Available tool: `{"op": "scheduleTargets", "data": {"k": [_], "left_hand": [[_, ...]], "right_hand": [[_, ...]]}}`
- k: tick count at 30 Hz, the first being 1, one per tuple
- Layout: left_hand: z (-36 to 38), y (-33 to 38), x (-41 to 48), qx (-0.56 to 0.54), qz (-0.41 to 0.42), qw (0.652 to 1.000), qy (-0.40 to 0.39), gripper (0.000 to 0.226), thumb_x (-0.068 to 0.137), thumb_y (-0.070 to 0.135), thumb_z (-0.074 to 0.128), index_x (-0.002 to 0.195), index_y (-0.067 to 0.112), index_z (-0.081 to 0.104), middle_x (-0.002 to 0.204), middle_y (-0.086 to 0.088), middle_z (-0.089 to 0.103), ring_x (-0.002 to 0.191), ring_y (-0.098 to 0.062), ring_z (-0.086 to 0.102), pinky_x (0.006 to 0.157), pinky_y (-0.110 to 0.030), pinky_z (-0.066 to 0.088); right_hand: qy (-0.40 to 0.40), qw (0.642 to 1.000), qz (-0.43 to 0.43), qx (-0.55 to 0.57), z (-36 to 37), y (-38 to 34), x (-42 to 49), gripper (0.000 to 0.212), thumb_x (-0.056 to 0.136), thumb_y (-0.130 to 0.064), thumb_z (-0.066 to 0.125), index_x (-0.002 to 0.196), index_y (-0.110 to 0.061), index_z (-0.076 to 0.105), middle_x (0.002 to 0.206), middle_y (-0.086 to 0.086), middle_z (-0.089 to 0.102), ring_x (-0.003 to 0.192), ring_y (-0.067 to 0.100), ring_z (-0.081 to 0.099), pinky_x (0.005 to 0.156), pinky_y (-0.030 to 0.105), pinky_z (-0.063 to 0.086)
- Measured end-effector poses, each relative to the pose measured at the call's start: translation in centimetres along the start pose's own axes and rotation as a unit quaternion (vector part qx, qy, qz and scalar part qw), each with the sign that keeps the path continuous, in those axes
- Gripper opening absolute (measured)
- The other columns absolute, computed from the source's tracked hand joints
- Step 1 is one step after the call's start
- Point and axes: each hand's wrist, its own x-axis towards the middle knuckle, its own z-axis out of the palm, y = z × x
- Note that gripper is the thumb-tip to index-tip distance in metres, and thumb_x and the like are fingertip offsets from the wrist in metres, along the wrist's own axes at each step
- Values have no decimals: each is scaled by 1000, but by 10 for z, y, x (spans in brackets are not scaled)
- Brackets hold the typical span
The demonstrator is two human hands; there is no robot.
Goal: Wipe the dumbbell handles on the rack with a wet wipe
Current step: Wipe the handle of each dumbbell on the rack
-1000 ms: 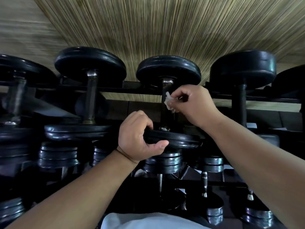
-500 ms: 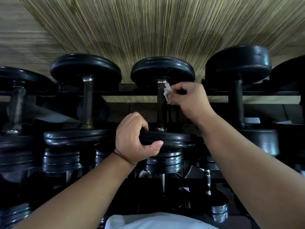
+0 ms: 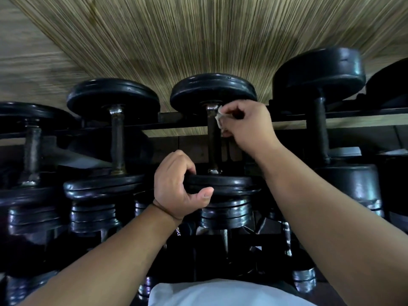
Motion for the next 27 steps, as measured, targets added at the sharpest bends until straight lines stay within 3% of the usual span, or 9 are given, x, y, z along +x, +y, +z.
{"op": "scheduleTargets", "data": {"k": [3, 7, 9, 12, 14, 16, 19, 23, 27], "left_hand": [[0, 0, 0, 2, -2, 1000, -3, 83, 92, 80, 44, 69, 1, 54, 68, -10, 50, 59, -28, 49, 54, -47, 40], [-1, 1, 0, 10, -9, 1000, -5, 85, 91, 82, 42, 69, 1, 54, 68, -10, 50, 59, -28, 49, 54, -47, 41], [-1, 1, 0, 9, -10, 1000, -5, 85, 91, 82, 42, 69, 0, 54, 68, -10, 50, 59, -29, 50, 54, -46, 41], [-1, 2, 1, 6, -4, 1000, -6, 84, 92, 80, 43, 69, 0, 54, 68, -10, 50, 59, -28, 49, 55, -46, 41], [-1, 2, 1, 6, -3, 1000, -4, 83, 92, 80, 43, 69, 0, 53, 69, -9, 50, 60, -27, 49, 54, -46, 40], [-1, 2, 0, 3, -3, 1000, -1, 83, 92, 80, 43, 70, 1, 53, 69, -10, 50, 60, -27, 49, 54, -45, 41], [0, 1, 0, 3, 0, 1000, 6, 83, 92, 80, 43, 70, 1, 53, 69, -9, 50, 59, -28, 49, 54, -45, 41], [2, -1, 0, 8, 7, 1000, 21, 82, 91, 80, 44, 69, 1, 53, 68, -9, 50, 59, -27, 48, 54, -43, 40], [4, -2, -1, 4, 15, 999, 42, 81, 92, 79, 43, 68, 2, 53, 66, -9, 47, 58, -25, 45, 53, -42, 38]], "right_hand": [[-31, 999, 4, -8, -4, 7, -8, 14, 87, -8, 74, 96, -18, 77, 93, -3, 76, 79, 14, 74, 73, 36, 63], [-119, 991, 8, -53, -18, 24, -30, 36, 75, -4, 85, 104, -22, 75, 106, -7, 74, 96, 5, 70, 88, 28, 57], [-82, 994, -11, -77, -17, 24, -31, 34, 74, -6, 85, 103, -19, 75, 99, -8, 75, 92, 5, 70, 88, 27, 57], [-17, 990, -70, -119, -11, 10, -20, 22, 80, -11, 80, 100, -16, 74, 89, -13, 71, 80, -9, 64, 74, 8, 47], [7, 981, -118, -151, -8, 1, -9, 18, 84, -13, 76, 101, -16, 73, 94, -13, 70, 82, -13, 61, 74, 3, 43], [15, 969, -162, -189, -3, -1, -3, 17, 86, -17, 74, 103, -16, 74, 102, -6, 73, 91, -2, 64, 82, 7, 46], [-3, 953, -208, -219, 1, 7, -8, 9, 83, -15, 77, 92, -16, 76, 94, 1, 68, 81, 8, 63, 76, 3, 42], [-123, 925, -257, -250, -8, 5, -24, 8, 83, -20, 81, 86, -14, 79, 88, 2, 62, 72, 13, 62, 70, 19, 50], [-179, 900, -244, -315, -13, -13, -13, 13, 82, -27, 81, 92, -18, 81, 99, -2, 61, 88, 13, 61, 81, 26, 51]]}}
